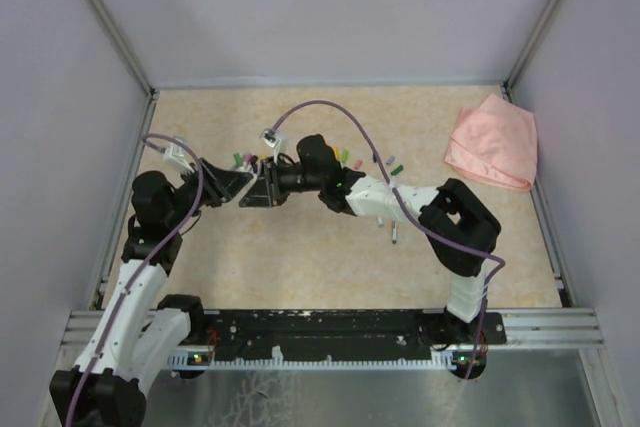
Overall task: Open the pen caps
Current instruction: Pick up the pen from the center of the board.
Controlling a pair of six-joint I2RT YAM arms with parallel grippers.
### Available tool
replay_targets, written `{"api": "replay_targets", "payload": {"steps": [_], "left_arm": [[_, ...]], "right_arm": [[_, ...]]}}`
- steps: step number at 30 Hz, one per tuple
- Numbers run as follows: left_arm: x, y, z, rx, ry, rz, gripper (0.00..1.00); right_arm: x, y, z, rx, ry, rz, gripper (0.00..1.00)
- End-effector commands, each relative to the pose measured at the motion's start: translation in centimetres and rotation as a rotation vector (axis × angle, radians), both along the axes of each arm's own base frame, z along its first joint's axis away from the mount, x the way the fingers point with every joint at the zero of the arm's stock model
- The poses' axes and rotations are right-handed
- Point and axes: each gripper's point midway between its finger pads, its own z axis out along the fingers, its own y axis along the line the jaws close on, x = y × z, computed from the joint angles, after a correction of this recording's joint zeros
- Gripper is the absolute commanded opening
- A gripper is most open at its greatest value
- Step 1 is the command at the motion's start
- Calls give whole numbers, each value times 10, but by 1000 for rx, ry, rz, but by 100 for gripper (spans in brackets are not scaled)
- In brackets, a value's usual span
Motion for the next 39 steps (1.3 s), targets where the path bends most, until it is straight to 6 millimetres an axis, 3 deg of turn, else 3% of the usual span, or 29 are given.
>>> {"api": "replay_targets", "payload": {"steps": [1, 5, 9, 13, 17, 24, 39], "left_arm": [[5, 3, 31, 12, -75, 18, 57], [8, 1, 44, -21, -80, 16, 81], [8, -9, 52, -104, -66, -36, 85], [11, -11, 57, -134, -66, -44, 75], [12, -11, 50, -143, -36, -39, 62], [13, -9, 45, -123, -21, -25, 60], [12, -7, 37, -99, -5, -19, 39]], "right_arm": [[-4, -6, 30, 88, -55, 75, 0], [-6, -21, 32, 104, -61, 101, 0], [-14, -26, 34, 109, -75, 136, 0], [-17, -29, 36, 116, -80, 140, 0], [-22, -30, 37, 126, -80, 160, 0], [-30, -30, 37, 124, -78, 189, 0], [-41, -26, 35, 91, -105, 214, 0]]}}
